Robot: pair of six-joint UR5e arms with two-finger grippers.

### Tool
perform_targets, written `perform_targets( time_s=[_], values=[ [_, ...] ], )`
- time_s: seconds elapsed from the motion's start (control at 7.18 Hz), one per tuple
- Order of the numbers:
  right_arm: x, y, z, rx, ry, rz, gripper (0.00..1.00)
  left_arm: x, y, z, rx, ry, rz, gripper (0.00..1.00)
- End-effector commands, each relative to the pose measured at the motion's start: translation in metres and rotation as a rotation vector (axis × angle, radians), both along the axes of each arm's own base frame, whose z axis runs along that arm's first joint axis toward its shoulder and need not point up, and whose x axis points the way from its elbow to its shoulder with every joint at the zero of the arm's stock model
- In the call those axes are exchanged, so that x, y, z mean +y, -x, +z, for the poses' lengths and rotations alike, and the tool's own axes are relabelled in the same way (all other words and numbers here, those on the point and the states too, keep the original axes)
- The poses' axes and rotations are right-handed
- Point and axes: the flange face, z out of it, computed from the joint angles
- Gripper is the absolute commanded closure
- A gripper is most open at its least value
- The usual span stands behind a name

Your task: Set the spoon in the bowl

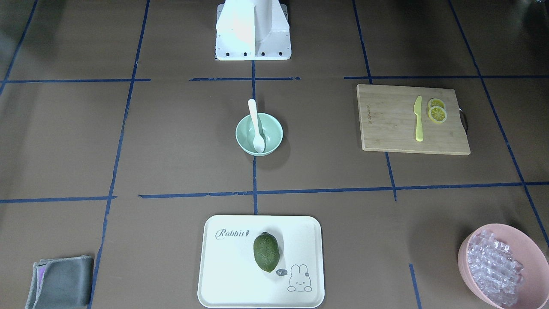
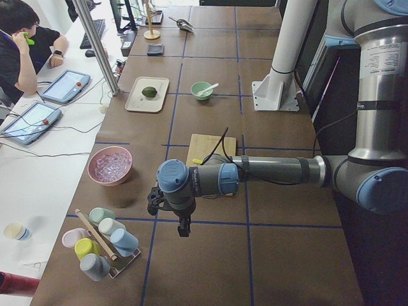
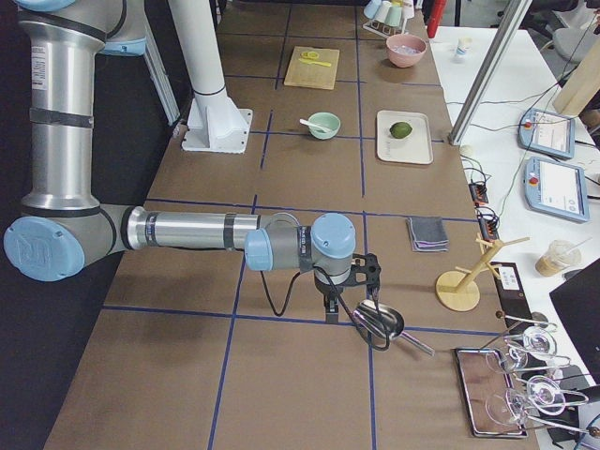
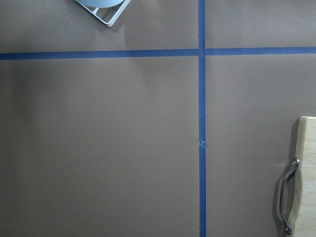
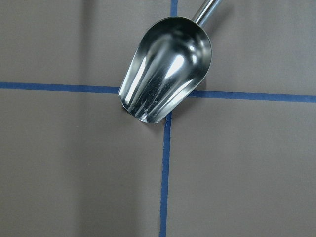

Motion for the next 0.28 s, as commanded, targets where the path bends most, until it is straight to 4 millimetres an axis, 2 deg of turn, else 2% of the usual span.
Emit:
perform_targets(
  time_s=[0.0, 0.14],
  values=[
    [0.0006, 0.0001, -0.0003, -0.001, -0.002, 0.0, 0.0, -0.0007, 0.0, 0.0, 0.0, 0.0, 0.0, 0.0],
    [-0.0009, 0.0001, -0.0017, -0.002, -0.005, 0.0, 0.0, -0.0008, 0.0, -0.0007, 0.0, -0.002, 0.0, 0.0]
  ],
)
